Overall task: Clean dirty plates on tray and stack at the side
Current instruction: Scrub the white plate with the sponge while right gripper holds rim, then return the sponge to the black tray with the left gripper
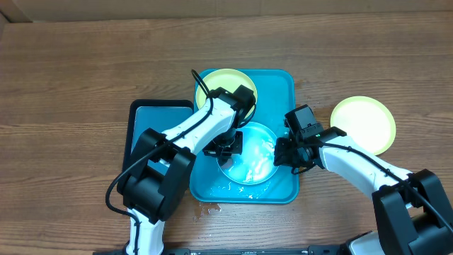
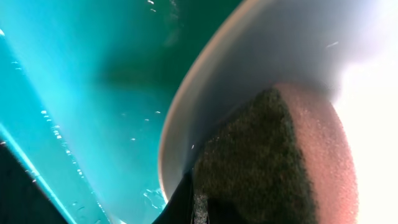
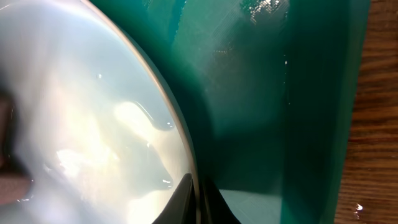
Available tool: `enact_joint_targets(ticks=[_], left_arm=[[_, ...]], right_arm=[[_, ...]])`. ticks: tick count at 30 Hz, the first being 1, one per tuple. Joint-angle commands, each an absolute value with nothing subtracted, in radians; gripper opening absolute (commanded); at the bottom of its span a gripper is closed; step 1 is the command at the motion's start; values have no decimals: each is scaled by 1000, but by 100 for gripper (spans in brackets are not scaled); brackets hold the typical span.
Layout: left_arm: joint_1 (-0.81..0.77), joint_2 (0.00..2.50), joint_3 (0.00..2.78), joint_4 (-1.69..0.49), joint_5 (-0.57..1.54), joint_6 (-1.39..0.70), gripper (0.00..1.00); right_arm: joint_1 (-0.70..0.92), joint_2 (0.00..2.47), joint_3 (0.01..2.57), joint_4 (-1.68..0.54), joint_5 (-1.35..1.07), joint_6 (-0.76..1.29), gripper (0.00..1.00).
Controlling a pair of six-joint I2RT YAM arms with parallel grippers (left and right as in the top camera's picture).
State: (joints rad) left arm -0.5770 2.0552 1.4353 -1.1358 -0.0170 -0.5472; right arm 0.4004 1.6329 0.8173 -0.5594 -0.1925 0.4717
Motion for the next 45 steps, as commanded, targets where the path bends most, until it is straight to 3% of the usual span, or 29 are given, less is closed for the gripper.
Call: enact_joint_targets(ticks=[1, 4, 5, 10, 23, 28, 39, 45], left_arm=[[-548, 2064, 1418, -1123, -202, -598, 4], [-551, 2064, 1415, -1058, 11, -537, 4], [-558, 2065, 1409, -990, 192, -481, 4], [-607, 2067, 1357, -820, 518, -439, 4], [-670, 2067, 1343, -786, 633, -437, 4], [-665, 2066, 1343, -934, 479, -484, 4], [-621, 1960, 1344, -1111, -166, -681, 4], [-619, 1839, 1345, -1082, -234, -696, 4]], right_arm=[[384, 1648, 791, -573, -91, 467, 4], [384, 1648, 791, -573, -91, 467, 4], [384, 1648, 791, -573, -91, 467, 4], [384, 1648, 791, -573, -91, 467, 4], [384, 1648, 791, -572, -91, 467, 4], [384, 1648, 791, -573, -91, 467, 4], [384, 1648, 791, -573, -91, 467, 4], [384, 1648, 791, -572, -91, 467, 4]])
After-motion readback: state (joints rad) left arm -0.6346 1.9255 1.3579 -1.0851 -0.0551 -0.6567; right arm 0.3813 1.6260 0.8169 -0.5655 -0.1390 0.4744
